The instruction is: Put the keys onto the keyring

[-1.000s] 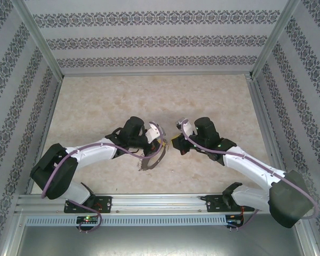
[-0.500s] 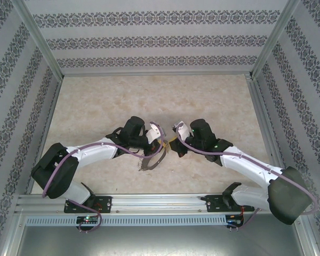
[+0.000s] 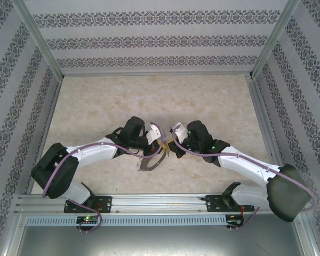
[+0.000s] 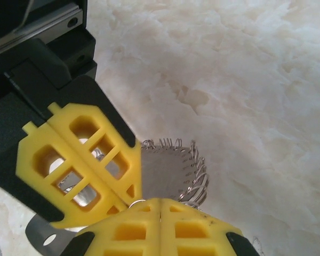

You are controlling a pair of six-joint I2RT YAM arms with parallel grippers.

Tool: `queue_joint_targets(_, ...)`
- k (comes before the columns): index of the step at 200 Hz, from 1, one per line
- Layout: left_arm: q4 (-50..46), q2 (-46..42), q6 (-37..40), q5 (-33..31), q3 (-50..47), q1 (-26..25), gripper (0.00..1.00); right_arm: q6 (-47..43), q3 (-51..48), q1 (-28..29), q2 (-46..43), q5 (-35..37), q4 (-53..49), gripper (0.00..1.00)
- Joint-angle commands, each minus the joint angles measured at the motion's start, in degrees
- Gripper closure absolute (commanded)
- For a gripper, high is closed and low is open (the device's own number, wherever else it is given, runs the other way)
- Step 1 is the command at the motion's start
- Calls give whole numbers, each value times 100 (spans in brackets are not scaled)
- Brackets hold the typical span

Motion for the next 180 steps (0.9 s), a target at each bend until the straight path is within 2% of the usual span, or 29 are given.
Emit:
queue_joint_targets(1,-32,20,-33,310,233,-26,100,-124,-28,53,-55,332,142,100)
queue_joint_targets(33,-65,-1,-33,239,221,-21,100,-65,-87,5,-68,612,128,100)
queue_joint_targets(133,-576,93,-44,-285,320,-9,100,389,-317,-464,-314,843,-119,100)
queue_joint_targets(180,-615,156,-64,-288,320,-8,100,668,-174,-700,122,1040,-542,100)
